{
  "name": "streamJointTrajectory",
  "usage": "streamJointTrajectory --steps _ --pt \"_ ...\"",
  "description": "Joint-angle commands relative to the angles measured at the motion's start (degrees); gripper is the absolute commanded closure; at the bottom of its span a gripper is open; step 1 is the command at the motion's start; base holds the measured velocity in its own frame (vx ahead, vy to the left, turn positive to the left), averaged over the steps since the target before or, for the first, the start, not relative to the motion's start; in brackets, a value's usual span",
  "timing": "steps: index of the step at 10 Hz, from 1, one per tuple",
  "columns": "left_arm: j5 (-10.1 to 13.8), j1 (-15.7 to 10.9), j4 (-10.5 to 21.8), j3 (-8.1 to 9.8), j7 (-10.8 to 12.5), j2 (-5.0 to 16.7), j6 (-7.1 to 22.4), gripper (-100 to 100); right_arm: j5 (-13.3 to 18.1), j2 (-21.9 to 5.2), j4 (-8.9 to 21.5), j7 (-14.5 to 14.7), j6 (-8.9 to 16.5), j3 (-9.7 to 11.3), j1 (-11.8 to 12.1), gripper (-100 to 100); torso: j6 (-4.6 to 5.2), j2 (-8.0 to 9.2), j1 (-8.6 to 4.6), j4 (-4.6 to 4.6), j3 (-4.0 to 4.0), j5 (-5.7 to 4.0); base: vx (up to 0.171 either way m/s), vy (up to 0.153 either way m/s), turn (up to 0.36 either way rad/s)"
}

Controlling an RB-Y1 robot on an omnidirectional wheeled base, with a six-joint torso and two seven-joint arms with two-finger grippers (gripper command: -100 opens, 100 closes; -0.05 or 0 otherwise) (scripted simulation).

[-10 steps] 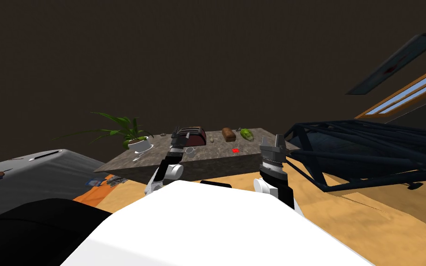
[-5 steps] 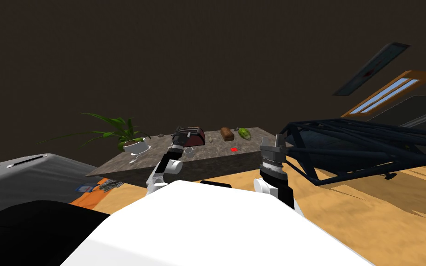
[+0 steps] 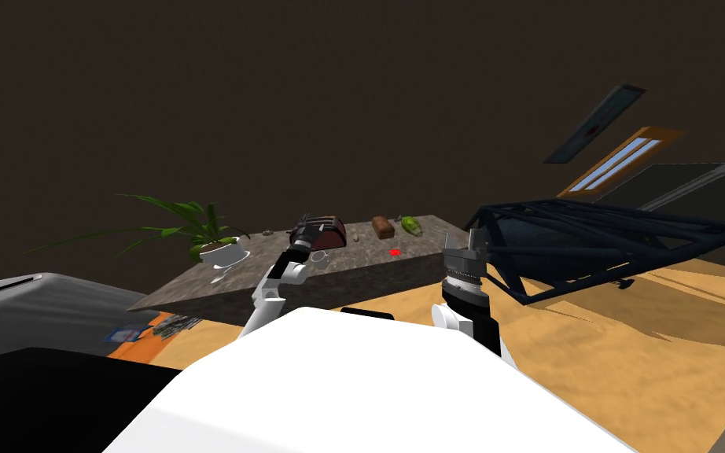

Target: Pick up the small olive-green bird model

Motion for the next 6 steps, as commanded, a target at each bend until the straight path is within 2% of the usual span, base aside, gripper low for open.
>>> streamJointTrajectory --steps 1,2,3,4,5,6 --pt "0.5 -1.3 0.5 0.8 1.4 0.7 2.9 -100 0.0 0.0 0.0 0.0 0.0 0.0 0.0 0 0.0 0.0 0.0 0.0 0.0 0.0 -0.017 0.005 -0.072" --pt "1.3 -3.8 3.0 2.17 3.8 2.2 4.4 -100 0.0 0.0 0.0 0.0 0.0 0.0 0.0 0 -0.03 0.0 -0.01 0.0 0.0 0.0 -0.02 0.002 -0.127" --pt "1.3 -4.0 3.0 2.17 3.8 2.2 6.1 -100 0.0 0.0 0.0 0.0 0.0 0.0 0.0 0 -0.01 0.0 0.0 0.0 0.0 0.0 -0.019 0.003 -0.069" --pt "2.1 -6.1 5.6 3.57 6.4 3.6 7.4 -100 0.0 0.0 0.0 0.0 0.0 0.0 0.0 0 -0.03 0.0 -0.01 0.0 0.0 0.0 -0.022 -0.003 -0.154" --pt "2.1 -6.7 5.6 3.57 6.4 3.6 9.1 -100 0.0 0.0 0.0 0.0 0.0 0.0 0.0 0 0.0 0.0 -0.03 0.0 0.0 -0.01 -0.018 -0.001 -0.069" --pt "2.8 -9.1 8.1 4.99 8.8 5.0 10.8 -100 0.0 0.0 0.0 0.0 0.0 0.0 0.0 0 -0.04 -0.01 -0.03 0.0 0.0 -0.01 -0.02 -0.005 -0.132"
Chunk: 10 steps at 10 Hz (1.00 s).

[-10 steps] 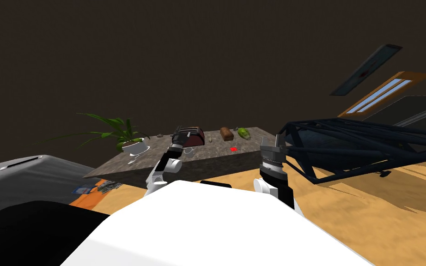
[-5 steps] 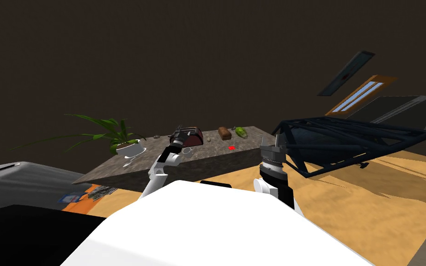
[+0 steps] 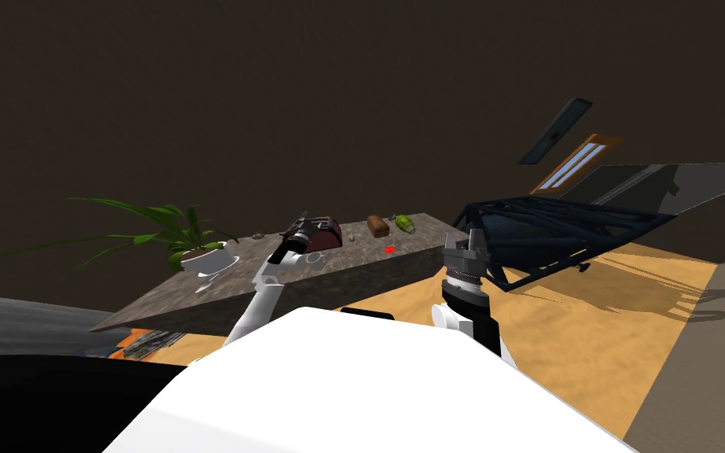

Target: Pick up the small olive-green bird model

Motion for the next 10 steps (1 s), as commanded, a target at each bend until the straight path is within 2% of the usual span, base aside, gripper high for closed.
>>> streamJointTrajectory --steps 1,2,3,4,5,6,7,8,9,10 --pt "0.2 -1.9 1.3 0.76 1.5 0.5 2.9 -100 0.0 0.0 0.0 0.0 0.0 0.0 0.0 0 0.0 0.0 0.0 0.0 0.0 0.0 -0.017 -0.002 -0.074" --pt "0.2 -1.9 1.3 0.76 1.5 0.5 3.5 -100 0.0 0.0 0.0 0.0 0.0 0.0 0.0 0 -0.02 -0.01 -0.01 0.0 0.0 0.0 -0.005 -0.002 0.004" --pt "0.8 -4.7 4.2 2.2 4.2 1.9 5.8 -100 0.0 0.0 0.0 0.0 0.0 0.0 0.0 0 -0.04 -0.03 0.0 -0.01 -0.01 0.0 -0.01 -0.012 -0.164" --pt "0.8 -4.7 4.3 2.2 4.2 1.9 6.9 -100 0.0 0.0 0.0 0.0 0.0 0.0 0.0 0 0.01 -0.04 -0.03 -0.01 -0.02 -0.01 -0.011 -0.005 -0.084" --pt "1.3 -7.3 6.7 3.64 6.6 3.2 8.9 -100 0.0 0.0 0.0 0.0 0.0 0.0 0.0 0 -0.04 -0.03 -0.02 -0.01 -0.01 0.0 -0.016 -0.012 -0.127" --pt "1.3 -7.6 7.5 3.64 6.9 3.2 10.2 -100 0.0 0.0 0.0 0.0 0.0 0.0 0.0 0 -0.01 -0.01 -0.03 0.0 -0.01 -0.01 -0.013 -0.011 -0.092" --pt "1.6 -9.5 9.4 5.07 9.3 4.6 11.8 -100 0.0 0.0 0.0 0.0 0.0 0.0 0.0 0 -0.03 -0.02 -0.04 0.0 -0.01 -0.01 -0.009 -0.021 -0.198" --pt "1.6 -10.5 10.8 5.07 9.6 4.6 13.2 -100 0.0 0.0 0.0 0.0 0.0 0.0 0.0 0 0.0 -0.03 -0.07 -0.01 -0.02 -0.02 -0.006 -0.014 -0.087" --pt "1.6 -10.5 10.8 5.07 9.6 4.6 13.8 -100 0.0 0.0 0.0 0.0 0.0 0.0 0.0 0 -0.04 -0.05 -0.05 -0.01 -0.03 -0.01 -0.001 -0.006 0.023" --pt "1.8 -13.3 13.5 6.49 12.3 5.9 15.9 -100 0.0 0.0 0.0 0.0 0.0 0.0 0.0 0 -0.06 -0.05 -0.03 -0.01 -0.03 0.0 -0.004 -0.023 -0.171"
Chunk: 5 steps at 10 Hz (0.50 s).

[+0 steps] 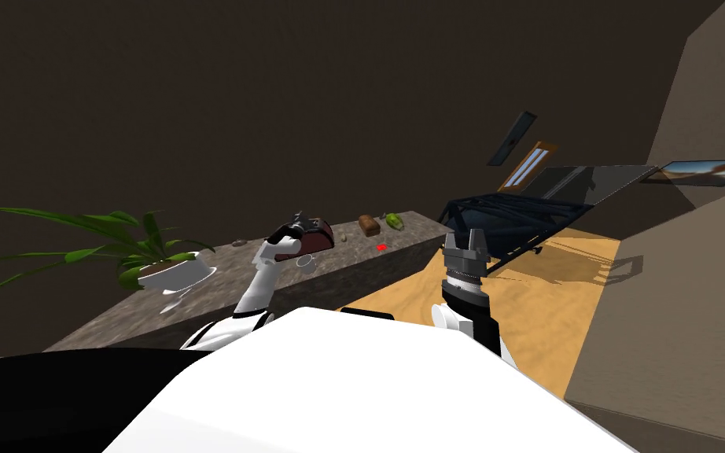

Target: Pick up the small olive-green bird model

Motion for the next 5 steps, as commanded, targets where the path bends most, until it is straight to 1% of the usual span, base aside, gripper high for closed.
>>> streamJointTrajectory --steps 1,2,3,4,5 --pt "0.0 -1.2 1.6 0.75 1.5 0.5 2.8 -100 0.0 0.0 0.0 0.0 0.0 0.0 0.0 0 0.0 0.0 0.0 0.0 0.0 0.0 -0.004 -0.016 -0.104" --pt "0.1 -3.9 4.4 2.14 4.0 1.8 4.3 -100 0.0 0.0 0.0 0.0 0.0 0.0 0.0 0 -0.05 0.01 0.01 0.0 0.0 0.01 -0.003 -0.023 -0.19" --pt "0.1 -4.1 5.2 2.14 4.3 1.8 5.9 -100 0.0 0.0 0.0 0.0 0.0 0.0 0.0 0 0.0 0.0 -0.02 0.0 0.0 0.0 -0.002 -0.017 -0.083" --pt "-0.1 -6.6 7.0 3.5 6.6 3.1 7.9 -100 0.0 0.0 0.0 0.0 0.0 0.0 0.0 0 -0.06 0.01 0.0 0.0 0.0 0.01 0.001 -0.03 -0.146" --pt "-0.1 -6.9 8.9 3.5 6.9 3.1 9.2 -100 0.0 0.0 0.0 0.0 0.0 0.0 0.0 0 -0.02 -0.01 -0.03 0.0 -0.01 -0.01 0.002 -0.023 -0.098"
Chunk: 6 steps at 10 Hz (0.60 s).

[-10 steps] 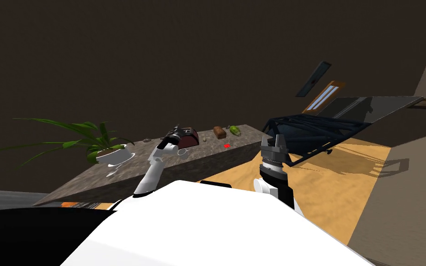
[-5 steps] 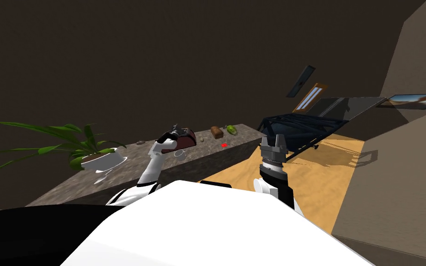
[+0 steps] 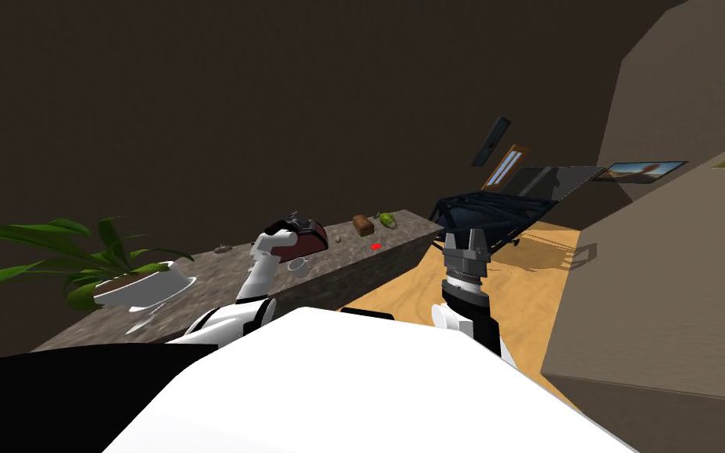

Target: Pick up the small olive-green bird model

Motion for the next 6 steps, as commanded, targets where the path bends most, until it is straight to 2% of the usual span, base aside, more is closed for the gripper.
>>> streamJointTrajectory --steps 1,2,3,4,5,6 --pt "0.0 -0.7 1.4 0.17 0.6 0.3 1.7 -100 0.0 0.0 0.0 0.0 0.0 0.0 0.0 0 0.0 0.0 0.0 0.0 0.0 0.0 0.001 -0.009 -0.001" --pt "-0.2 -3.1 3.3 1.49 3.2 1.6 4.3 -100 0.0 0.0 0.0 0.0 0.0 0.0 0.0 0 -0.02 0.01 0.05 0.01 0.01 0.01 0.004 -0.02 -0.184" --pt "-0.2 -3.5 5.2 1.49 3.2 1.6 5.1 -100 0.0 0.0 0.0 0.0 0.0 0.0 0.0 0 0.05 -0.01 0.01 0.0 0.0 -0.01 0.005 -0.017 -0.112" --pt "-0.2 -3.5 5.3 1.49 3.2 1.6 5.1 -100 0.0 0.0 0.0 0.0 0.0 0.0 0.0 0 0.0 -0.01 0.02 0.0 -0.01 0.0 0.002 -0.01 0.015" --pt "-0.7 -6.2 7.6 2.76 5.8 2.9 8.0 -100 0.0 0.0 0.0 0.0 0.0 0.0 0.0 0 -0.02 0.01 0.05 0.0 0.0 0.01 0.006 -0.027 -0.131" --pt "-0.7 -6.2 9.2 2.76 5.8 2.9 8.5 -100 0.0 0.0 0.0 0.0 0.0 0.0 0.0 0 0.03 -0.01 -0.01 0.0 0.0 -0.01 0.008 -0.023 -0.125"
